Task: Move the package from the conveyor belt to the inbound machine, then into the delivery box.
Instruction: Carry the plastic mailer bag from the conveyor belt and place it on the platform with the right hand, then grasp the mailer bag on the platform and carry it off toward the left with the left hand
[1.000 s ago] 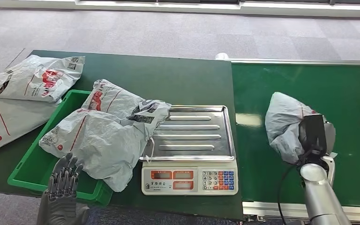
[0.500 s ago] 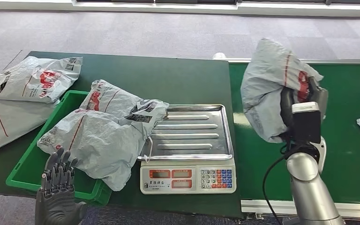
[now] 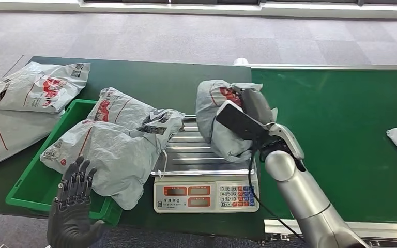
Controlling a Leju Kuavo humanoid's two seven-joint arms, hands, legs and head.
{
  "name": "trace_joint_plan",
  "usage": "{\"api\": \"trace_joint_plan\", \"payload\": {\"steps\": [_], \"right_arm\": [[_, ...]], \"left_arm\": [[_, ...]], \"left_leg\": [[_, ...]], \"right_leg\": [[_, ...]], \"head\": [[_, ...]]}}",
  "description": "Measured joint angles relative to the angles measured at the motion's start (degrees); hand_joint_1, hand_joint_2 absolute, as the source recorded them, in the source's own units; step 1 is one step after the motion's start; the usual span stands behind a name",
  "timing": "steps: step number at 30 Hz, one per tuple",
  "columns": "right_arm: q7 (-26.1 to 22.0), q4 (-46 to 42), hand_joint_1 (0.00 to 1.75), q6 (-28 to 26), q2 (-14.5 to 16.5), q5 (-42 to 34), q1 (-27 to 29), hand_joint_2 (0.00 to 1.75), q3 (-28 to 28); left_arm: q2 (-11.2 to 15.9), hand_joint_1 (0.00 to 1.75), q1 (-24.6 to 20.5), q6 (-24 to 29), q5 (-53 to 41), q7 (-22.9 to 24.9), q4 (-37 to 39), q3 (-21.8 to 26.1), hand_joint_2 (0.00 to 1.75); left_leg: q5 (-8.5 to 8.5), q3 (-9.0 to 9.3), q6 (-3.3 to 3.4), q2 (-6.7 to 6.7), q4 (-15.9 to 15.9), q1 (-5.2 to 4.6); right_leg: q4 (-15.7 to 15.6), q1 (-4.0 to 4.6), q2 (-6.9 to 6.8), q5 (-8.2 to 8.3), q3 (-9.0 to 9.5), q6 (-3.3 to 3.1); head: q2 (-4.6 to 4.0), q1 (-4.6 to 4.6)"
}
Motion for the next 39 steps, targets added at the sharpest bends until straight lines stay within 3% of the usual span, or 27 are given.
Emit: {"api": "trace_joint_plan", "payload": {"steps": [3,4,8,13,17,27,33,39], "right_arm": [[2.4,7.1,0.11,1.8,3.5,1.3,-3.4,1.75,2.4],[3.4,9.3,0.00,2.4,4.3,1.8,-4.3,1.75,2.9],[8.0,16.5,0.00,4.1,6.1,4.5,-6.1,0.00,4.3],[8.6,21.7,0.00,6.0,7.1,6.3,-7.1,0.00,4.5],[4.8,24.5,0.00,7.6,8.5,5.8,-7.4,1.75,4.4],[1.4,23.6,0.00,9.8,11.3,1.9,-7.0,1.75,2.1],[-0.9,9.6,0.00,10.2,11.5,-6.5,-1.4,1.75,-1.8],[-0.7,1.3,0.00,10.6,11.2,-7.5,1.2,1.75,-3.6]], "left_arm": [[0.4,0.00,-2.1,-1.2,1.1,1.2,1.2,-0.1,1.75],[0.5,0.00,-2.7,-1.6,1.4,1.8,1.5,-0.1,1.75],[0.7,0.00,-4.7,-2.8,2.0,3.6,2.6,-0.1,1.75],[0.7,0.00,-5.4,-2.7,1.7,4.4,3.3,0.0,1.75],[0.5,0.00,-5.4,-1.7,0.4,4.1,3.3,0.0,1.75],[0.2,0.00,-5.2,-0.6,-4.2,2.8,2.9,0.0,1.75],[0.1,0.00,-8.3,1.7,-11.2,2.8,0.5,0.0,1.75],[0.0,0.00,-9.8,2.1,-11.7,3.3,-0.8,0.0,1.75]], "left_leg": [[0.34,-0.25,-0.11,-0.35,0.0,0.07],[0.36,-0.28,-0.13,-0.42,0.0,0.09],[0.36,-0.30,-0.13,-0.47,0.0,0.11],[0.36,-0.29,-0.13,-0.45,0.0,0.09],[0.36,-0.27,-0.13,-0.42,0.0,0.09],[0.38,-0.24,-0.16,-0.39,0.0,0.12],[0.39,-0.29,-0.16,-0.42,0.0,0.11],[0.37,-0.26,-0.17,-0.30,0.0,0.11]], "right_leg": [[0.0,0.08,-0.27,0.18,-0.29,-0.04],[0.0,0.10,-0.33,0.18,-0.30,-0.05],[0.0,0.10,-0.37,0.18,-0.27,-0.05],[0.0,0.07,-0.31,0.20,-0.27,-0.04],[0.0,0.09,-0.26,0.23,-0.30,-0.06],[0.0,0.12,-0.23,0.24,-0.31,-0.08],[0.0,0.10,-0.30,0.25,-0.34,-0.07],[0.0,0.10,-0.16,0.26,-0.38,-0.07]], "head": [[0.00,-0.01],[0.00,0.00],[0.00,0.00],[0.00,0.01],[0.00,0.01],[0.00,-0.01],[0.00,0.01],[0.00,-0.01]]}}
